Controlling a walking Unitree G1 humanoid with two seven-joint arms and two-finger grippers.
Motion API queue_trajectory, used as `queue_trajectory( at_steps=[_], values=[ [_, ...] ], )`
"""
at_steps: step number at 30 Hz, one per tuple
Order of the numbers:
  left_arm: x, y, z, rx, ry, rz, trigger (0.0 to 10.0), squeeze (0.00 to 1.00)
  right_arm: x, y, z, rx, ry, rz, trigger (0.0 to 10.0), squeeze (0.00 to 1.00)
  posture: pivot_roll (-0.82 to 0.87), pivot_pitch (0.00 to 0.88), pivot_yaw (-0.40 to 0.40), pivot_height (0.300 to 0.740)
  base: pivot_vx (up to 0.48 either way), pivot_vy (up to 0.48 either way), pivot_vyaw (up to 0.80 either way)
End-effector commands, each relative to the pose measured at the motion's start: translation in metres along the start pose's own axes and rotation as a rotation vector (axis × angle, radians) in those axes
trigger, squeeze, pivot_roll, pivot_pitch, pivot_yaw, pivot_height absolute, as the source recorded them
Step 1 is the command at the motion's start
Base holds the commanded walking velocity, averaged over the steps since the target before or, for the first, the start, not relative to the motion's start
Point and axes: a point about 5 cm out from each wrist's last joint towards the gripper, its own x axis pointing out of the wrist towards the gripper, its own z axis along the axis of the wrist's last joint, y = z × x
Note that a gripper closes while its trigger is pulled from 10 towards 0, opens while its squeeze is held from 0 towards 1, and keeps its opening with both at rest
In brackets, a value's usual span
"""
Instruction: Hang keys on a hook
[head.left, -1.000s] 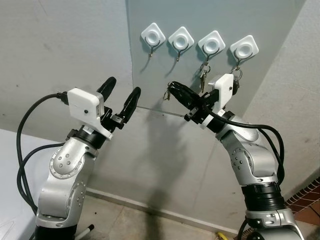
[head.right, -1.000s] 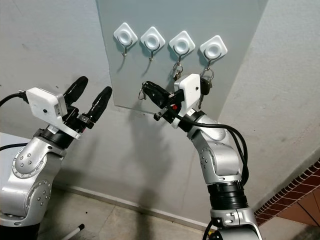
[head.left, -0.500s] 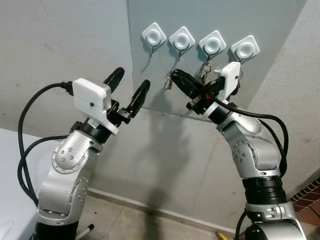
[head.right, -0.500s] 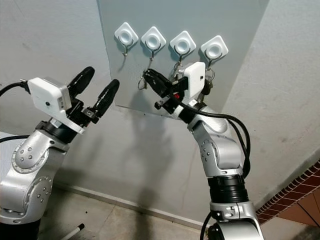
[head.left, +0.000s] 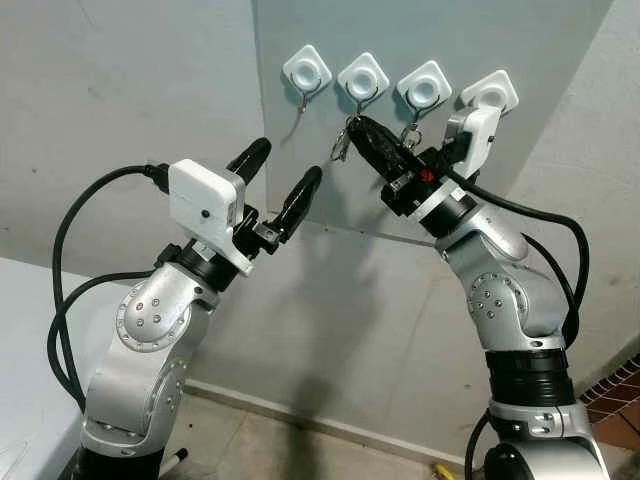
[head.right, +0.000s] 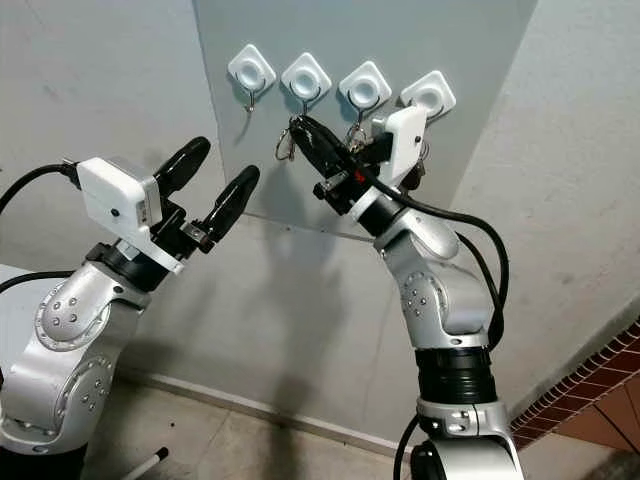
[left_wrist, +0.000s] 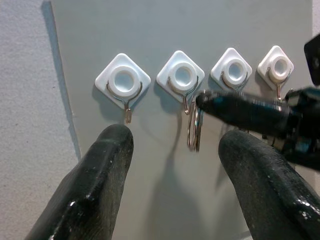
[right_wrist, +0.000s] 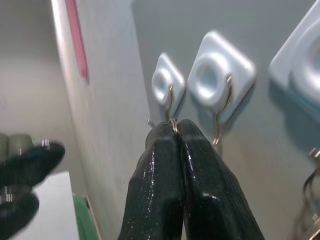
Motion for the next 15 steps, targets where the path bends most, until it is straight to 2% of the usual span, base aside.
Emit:
queue_trajectory(
  at_steps=[1, 10, 15],
  values=[
    [0.0003, -0.0001, 0.0056, 0.011, -0.014, -0.001, 10.0, 0.00, 0.0055, 0.0035, 0.0110, 0.003, -0.034, 0.016, 10.0, 0.00, -0.05, 0.000, -0.045, 0.732, 0.000, 0.000, 0.00],
    [0.0010, 0.0005, 0.0090, 0.012, -0.021, 0.007, 10.0, 0.00, 0.0112, 0.0034, 0.0108, 0.078, -0.034, -0.001, 10.0, 0.00, -0.04, 0.000, -0.051, 0.732, 0.000, 0.000, 0.00],
    [-0.0002, 0.0021, 0.0107, 0.015, -0.024, 0.020, 10.0, 0.00, 0.0089, 0.0004, 0.0078, 0.166, -0.032, -0.034, 10.0, 0.00, -0.04, 0.000, -0.054, 0.732, 0.000, 0.000, 0.00]
  ],
)
